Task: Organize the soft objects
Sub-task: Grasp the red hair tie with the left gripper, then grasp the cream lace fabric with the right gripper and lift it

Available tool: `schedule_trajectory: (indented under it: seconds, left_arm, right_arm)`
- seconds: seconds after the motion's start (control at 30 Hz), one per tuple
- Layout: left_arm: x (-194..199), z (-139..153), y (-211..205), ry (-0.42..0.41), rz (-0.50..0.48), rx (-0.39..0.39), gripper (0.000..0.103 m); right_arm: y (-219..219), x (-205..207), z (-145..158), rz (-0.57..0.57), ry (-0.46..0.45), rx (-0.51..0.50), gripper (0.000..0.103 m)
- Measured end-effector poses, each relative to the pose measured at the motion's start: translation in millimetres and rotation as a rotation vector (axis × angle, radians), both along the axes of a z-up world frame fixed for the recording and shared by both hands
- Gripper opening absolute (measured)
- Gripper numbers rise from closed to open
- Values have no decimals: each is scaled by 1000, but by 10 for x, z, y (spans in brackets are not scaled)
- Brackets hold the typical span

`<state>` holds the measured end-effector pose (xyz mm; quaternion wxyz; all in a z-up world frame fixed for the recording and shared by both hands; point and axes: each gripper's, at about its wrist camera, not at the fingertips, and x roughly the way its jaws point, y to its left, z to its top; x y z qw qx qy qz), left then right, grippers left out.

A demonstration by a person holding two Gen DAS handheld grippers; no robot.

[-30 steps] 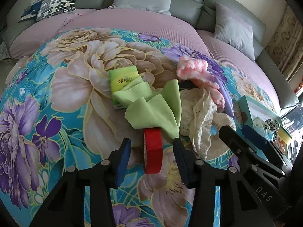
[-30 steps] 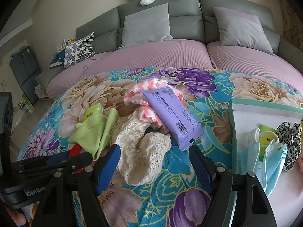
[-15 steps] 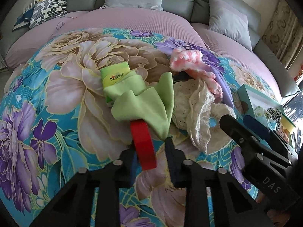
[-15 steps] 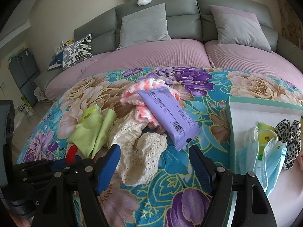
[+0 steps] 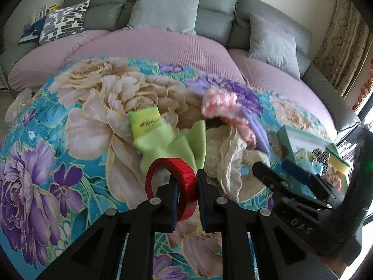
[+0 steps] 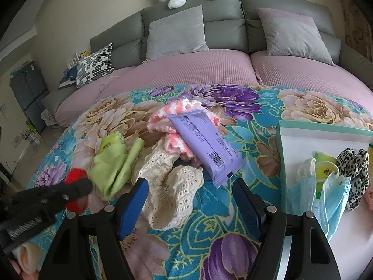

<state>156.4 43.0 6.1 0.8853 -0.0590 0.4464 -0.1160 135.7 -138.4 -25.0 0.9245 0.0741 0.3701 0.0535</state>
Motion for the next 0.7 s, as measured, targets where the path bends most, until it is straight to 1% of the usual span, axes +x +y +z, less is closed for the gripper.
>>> schedule_trajectory:
  seconds: [0.1,0.23,0.43,0.57,0.7]
  left_arm:
    - [-43,124,66,-41,18,-15,15]
    - [-65,196,152,-66,50,-22,15]
    - [-41,152,194,-49,72,-14,15]
    - [-27,124,211,-42,76,-14,15]
    - [-16,87,224,-31,81,-17,15]
  right_arm:
    - [29,9,-17,13,5,-2,78]
    - [104,15,-43,40,12,-10,78]
    - [234,67,-148,80,39,-22,78]
    - [325,113,-191,92,40,-21,77]
    - [430,155,-244,94,45,-66,75]
